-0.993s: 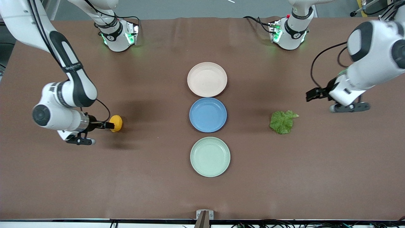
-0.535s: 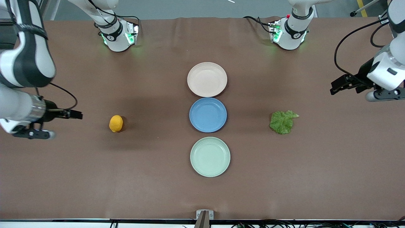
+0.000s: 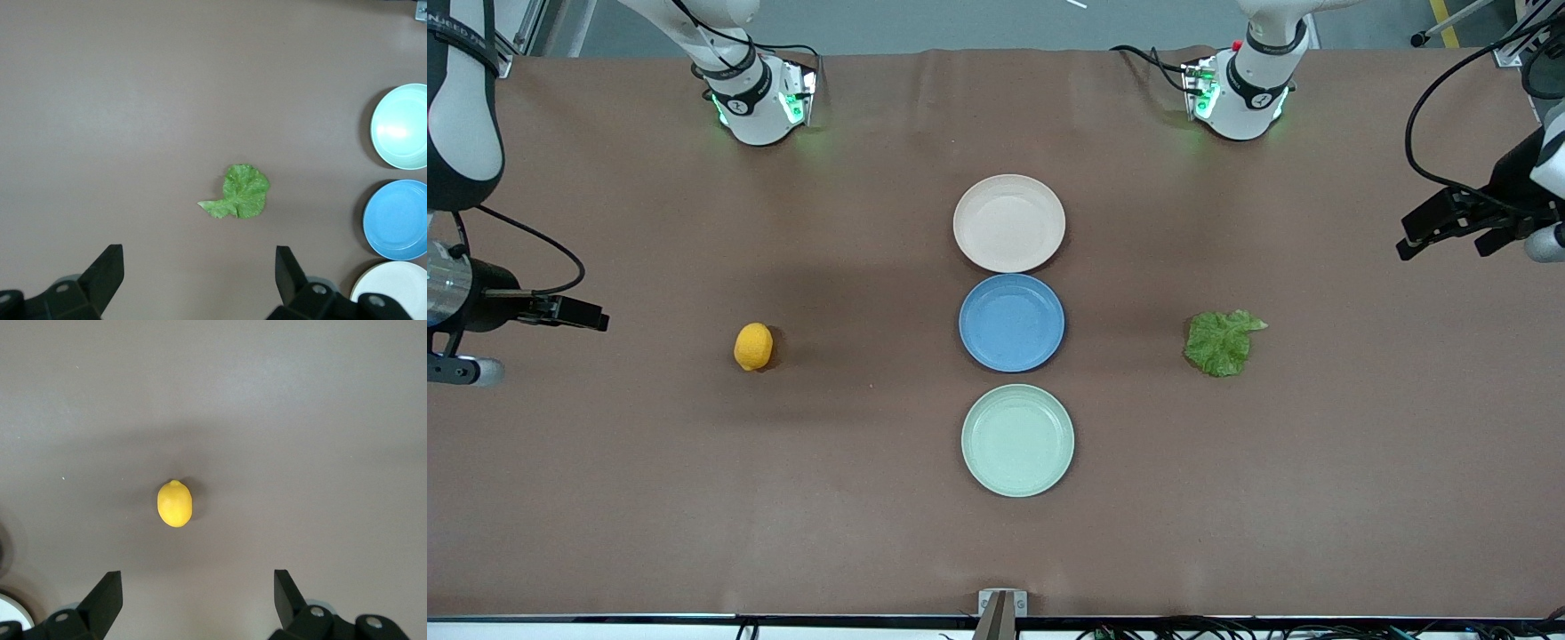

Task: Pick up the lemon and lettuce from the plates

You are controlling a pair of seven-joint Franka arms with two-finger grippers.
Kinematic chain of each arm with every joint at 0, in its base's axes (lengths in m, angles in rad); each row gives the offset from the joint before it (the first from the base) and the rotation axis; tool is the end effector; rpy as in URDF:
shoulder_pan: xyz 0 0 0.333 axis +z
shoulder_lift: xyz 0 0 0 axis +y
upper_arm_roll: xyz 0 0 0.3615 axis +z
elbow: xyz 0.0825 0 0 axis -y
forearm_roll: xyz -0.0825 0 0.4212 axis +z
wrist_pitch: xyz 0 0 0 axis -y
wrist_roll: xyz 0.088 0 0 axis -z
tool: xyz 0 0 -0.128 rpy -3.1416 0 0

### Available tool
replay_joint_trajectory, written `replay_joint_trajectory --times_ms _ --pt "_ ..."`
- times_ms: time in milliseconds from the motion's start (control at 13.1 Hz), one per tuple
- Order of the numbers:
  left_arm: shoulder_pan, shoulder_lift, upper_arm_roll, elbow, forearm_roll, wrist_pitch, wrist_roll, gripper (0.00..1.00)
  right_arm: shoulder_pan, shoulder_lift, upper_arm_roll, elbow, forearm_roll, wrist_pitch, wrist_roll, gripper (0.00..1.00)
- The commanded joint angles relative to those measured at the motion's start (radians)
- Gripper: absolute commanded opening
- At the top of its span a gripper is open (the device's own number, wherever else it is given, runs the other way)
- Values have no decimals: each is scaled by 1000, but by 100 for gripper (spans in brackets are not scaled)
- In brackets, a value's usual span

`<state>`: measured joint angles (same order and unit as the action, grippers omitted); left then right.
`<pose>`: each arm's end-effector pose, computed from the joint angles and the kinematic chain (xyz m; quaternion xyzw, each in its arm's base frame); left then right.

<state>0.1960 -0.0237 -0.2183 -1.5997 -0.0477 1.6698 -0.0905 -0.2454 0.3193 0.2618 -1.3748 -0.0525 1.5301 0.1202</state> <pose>0.5950 -0.0206 0.6572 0.9981 0.0352 0.0453 0.0238 0.6838 -0.0217 0.5456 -0.9955 0.0540 0.0774 0.0095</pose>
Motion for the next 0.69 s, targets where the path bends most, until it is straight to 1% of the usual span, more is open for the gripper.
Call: replay_joint_trajectory --times_ms 0,153,306,458,535,611 --pt "17 7 -9 32 14 -41 35 100 -8 7 10 10 11 -18 -10 100" --pt "17 5 -10 32 15 -44 37 100 -14 -2 11 -36 11 -1 -13 100" --pt "16 11 -13 30 14 -44 37 100 -12 -22 11 -44 11 -1 -13 100" --pt "13 19 -15 29 14 -44 35 100 17 -57 -1 -58 11 -5 -25 100" --pt "13 19 -15 29 12 -44 35 100 41 -80 -28 -81 11 -2 -27 100" --pt "-1 19 -7 29 11 -44 35 100 96 -109 -85 -102 13 -2 -27 100"
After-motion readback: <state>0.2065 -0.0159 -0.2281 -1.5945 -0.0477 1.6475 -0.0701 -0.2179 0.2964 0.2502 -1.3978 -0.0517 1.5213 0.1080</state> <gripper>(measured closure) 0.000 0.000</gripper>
